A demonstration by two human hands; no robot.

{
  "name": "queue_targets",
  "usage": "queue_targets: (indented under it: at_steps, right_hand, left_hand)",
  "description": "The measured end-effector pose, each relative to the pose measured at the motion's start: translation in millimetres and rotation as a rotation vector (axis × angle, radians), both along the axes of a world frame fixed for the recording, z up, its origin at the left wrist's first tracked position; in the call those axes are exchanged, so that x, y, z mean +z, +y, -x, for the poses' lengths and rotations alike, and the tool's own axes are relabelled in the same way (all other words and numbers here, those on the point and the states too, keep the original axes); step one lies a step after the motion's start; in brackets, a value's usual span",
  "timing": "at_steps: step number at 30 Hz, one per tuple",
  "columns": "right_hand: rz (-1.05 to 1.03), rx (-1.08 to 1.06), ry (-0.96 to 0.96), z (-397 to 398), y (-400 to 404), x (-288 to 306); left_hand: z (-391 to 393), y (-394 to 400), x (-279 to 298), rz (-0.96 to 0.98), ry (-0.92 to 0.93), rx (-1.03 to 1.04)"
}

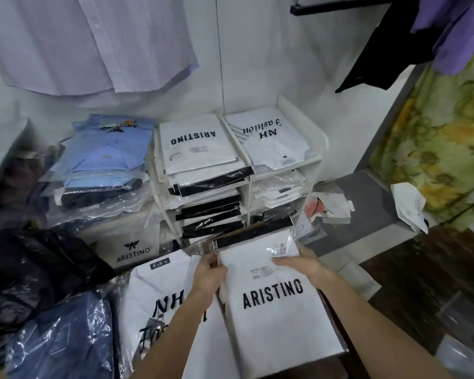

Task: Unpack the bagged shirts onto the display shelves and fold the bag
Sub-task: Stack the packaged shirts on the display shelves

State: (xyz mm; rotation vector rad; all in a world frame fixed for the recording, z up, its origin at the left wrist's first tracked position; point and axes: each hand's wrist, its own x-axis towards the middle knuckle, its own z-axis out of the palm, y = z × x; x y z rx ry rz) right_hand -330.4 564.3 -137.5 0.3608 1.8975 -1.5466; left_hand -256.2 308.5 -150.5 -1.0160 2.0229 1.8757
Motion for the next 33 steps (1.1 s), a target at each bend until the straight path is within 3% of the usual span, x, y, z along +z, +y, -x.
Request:
queue_targets:
  at_steps: [5, 10, 17, 21, 26, 30, 33]
  right_hand:
    - [-0.022, -0.076, 0.019, 32, 12, -4]
    - [0.026, -0.141, 0.052, 56, 3, -5]
    - [-0.024, 0.130, -0.040, 72, 0, -10]
    - [-0.078, 0.320, 0.089, 87, 2, 8]
    - [-0.139, 0.559, 0.166, 113, -12, 33]
    - [-0.178, 0.731, 0.272, 129, -29, 55]
    - [-0.221, 0.871, 0.341, 138, -34, 63]
  left_hand:
    - [14, 23, -4, 0.116, -0.075, -0.007]
    - [27, 32, 7, 0.005, -0.116, 0.020]
    - [23, 39, 21, 0.151, -0.158, -0.148]
    - [13, 47, 42, 0.202, -0.178, -0.250]
    - [17, 22, 57, 0.264, -0.018, -0.095]
    - [21, 6, 70, 0.260, -0.068, -0.120]
    - [28, 3, 82, 0.476, -0.113, -0.182]
